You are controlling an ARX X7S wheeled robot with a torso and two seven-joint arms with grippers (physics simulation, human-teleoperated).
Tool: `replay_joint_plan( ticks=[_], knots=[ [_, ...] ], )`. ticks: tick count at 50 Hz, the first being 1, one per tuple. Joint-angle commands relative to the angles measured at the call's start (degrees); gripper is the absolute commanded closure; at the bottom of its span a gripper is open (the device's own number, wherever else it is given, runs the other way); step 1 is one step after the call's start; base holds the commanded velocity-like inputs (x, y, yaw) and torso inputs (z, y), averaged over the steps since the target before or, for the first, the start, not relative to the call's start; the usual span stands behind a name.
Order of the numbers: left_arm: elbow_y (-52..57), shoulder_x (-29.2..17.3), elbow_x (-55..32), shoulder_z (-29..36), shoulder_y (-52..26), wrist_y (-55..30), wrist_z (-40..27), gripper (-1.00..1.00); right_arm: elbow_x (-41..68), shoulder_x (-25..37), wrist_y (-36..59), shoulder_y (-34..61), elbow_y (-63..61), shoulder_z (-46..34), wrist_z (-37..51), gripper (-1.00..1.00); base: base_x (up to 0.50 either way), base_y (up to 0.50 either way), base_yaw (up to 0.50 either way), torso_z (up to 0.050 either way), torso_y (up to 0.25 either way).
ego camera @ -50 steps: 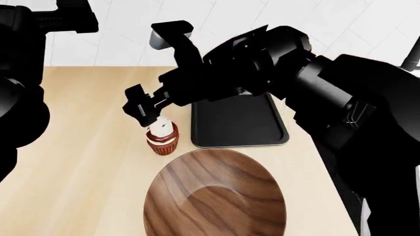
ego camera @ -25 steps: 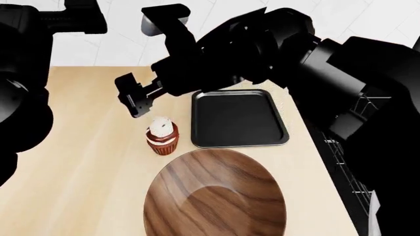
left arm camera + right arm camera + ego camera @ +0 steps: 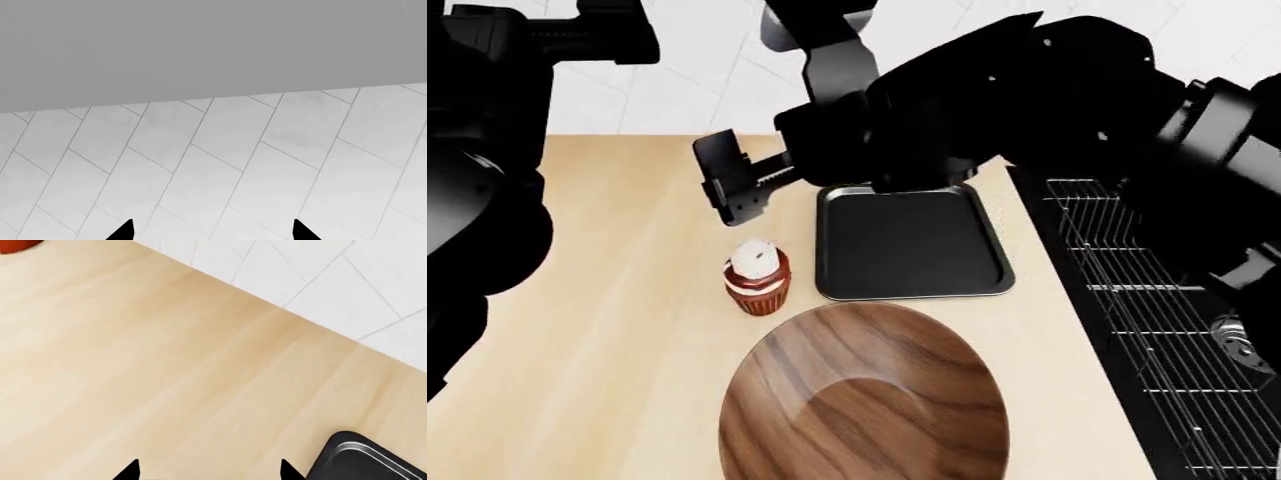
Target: Move the fresh-baked cupcake off the tray onto the counter, and place the bowl used for mixing into the sink.
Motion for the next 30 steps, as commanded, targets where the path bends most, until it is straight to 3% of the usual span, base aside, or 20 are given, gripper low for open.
replay_joint_plan(
  ticks=[1, 14, 30],
  knots=[
    [-0.49, 0.06, 0.33, -0.01, 0.20, 0.94, 0.71, -1.00, 7.51, 8.36, -3.60, -0.23, -16.07, 4.24, 17.85, -1.00, 0.00, 0.00, 0.00, 0.000, 0.000],
    [0.74, -0.78, -0.36, -0.43, -0.17, -0.29, -0.20, -1.00, 12.22, 15.52, -9.48, -1.77, -32.77, 7.40, 31.94, -1.00, 0.00, 0.00, 0.00, 0.000, 0.000],
    [0.35, -0.31, -0.04, 0.23, -0.99, -0.50, 0.00, -1.00, 12.57, 18.04, -10.63, -3.27, -35.72, 7.76, 33.85, -1.00, -0.20, 0.00, 0.00, 0.000, 0.000]
  ],
)
